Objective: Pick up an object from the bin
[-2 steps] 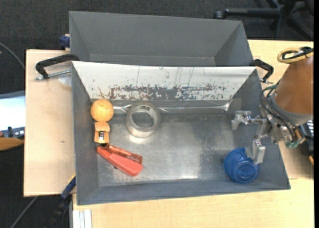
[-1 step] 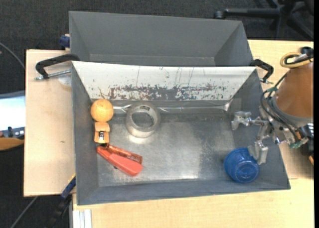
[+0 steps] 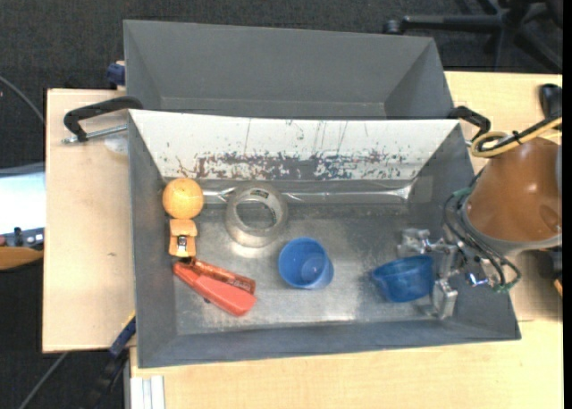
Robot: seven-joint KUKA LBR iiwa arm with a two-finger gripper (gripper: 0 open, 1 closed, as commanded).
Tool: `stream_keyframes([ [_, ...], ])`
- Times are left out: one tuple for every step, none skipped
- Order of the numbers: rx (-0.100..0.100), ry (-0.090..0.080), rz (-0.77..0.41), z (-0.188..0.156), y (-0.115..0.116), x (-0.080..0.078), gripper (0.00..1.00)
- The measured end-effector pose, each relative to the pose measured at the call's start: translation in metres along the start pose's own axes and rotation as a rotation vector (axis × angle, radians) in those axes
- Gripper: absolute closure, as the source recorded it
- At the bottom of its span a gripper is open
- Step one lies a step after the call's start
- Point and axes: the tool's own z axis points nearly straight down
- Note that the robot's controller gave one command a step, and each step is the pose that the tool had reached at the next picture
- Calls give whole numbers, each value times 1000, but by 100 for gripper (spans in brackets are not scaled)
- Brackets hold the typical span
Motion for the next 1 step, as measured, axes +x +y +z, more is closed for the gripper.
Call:
stream_keyframes([
  [21, -31, -466, -6, 11, -5, 100],
])
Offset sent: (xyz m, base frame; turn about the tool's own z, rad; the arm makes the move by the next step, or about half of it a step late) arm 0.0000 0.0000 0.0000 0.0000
